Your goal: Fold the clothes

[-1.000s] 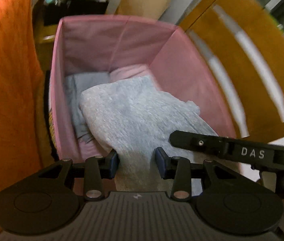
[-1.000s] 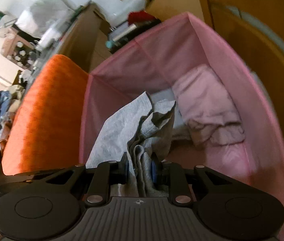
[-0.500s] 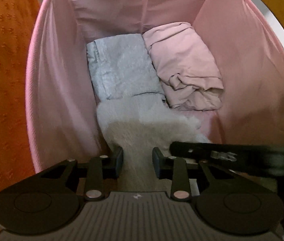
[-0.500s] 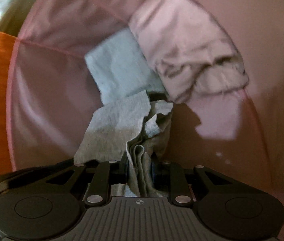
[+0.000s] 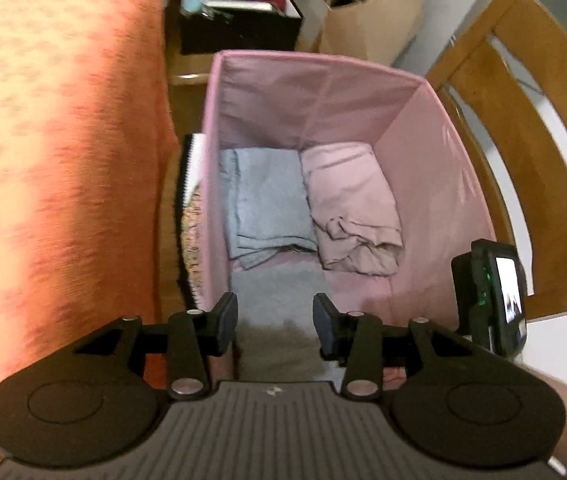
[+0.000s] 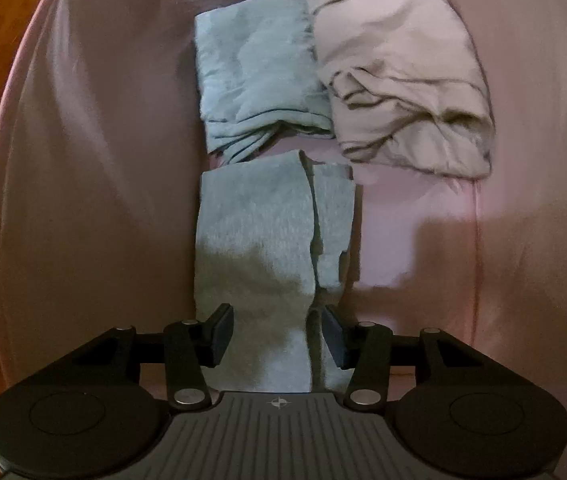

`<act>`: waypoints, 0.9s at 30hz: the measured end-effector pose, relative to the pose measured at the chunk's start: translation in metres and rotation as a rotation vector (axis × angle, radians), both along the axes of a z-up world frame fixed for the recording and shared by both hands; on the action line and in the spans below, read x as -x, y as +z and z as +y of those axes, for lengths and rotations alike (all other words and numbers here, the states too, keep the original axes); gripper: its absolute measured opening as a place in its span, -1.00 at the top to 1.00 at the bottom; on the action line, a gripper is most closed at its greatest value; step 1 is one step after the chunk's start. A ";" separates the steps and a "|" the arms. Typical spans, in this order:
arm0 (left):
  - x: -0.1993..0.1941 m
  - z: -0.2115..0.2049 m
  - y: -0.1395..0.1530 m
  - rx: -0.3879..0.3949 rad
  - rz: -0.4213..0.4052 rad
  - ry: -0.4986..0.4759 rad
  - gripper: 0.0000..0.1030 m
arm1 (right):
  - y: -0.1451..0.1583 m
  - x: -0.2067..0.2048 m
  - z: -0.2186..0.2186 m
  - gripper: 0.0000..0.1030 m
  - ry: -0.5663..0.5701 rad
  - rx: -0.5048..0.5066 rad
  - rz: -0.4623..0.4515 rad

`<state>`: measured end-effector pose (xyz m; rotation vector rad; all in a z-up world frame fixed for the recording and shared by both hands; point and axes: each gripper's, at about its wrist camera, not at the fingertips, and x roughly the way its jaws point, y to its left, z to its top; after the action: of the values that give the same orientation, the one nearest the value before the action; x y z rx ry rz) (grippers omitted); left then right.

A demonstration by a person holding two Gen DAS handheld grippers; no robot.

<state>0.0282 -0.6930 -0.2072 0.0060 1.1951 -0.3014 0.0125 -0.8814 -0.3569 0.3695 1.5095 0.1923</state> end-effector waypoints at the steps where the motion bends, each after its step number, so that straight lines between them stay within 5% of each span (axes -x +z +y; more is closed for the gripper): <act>1: 0.003 0.005 0.006 0.004 -0.008 0.011 0.09 | 0.002 -0.001 0.000 0.00 0.018 0.006 -0.013; 9: 0.013 0.041 0.051 0.012 -0.066 0.081 -0.02 | 0.041 -0.007 -0.007 0.00 0.026 0.042 -0.096; 19: 0.030 0.081 0.122 0.008 -0.183 0.060 -0.60 | 0.135 0.005 0.002 -0.05 -0.009 0.116 -0.243; 27: 0.041 0.131 0.168 0.052 -0.250 0.033 -0.79 | 0.229 0.030 0.035 -0.29 -0.048 0.182 -0.383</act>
<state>-0.0125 -0.5615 -0.0392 -0.0204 0.9379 -0.2937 -0.0176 -0.8464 -0.1283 0.2081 1.1286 0.0805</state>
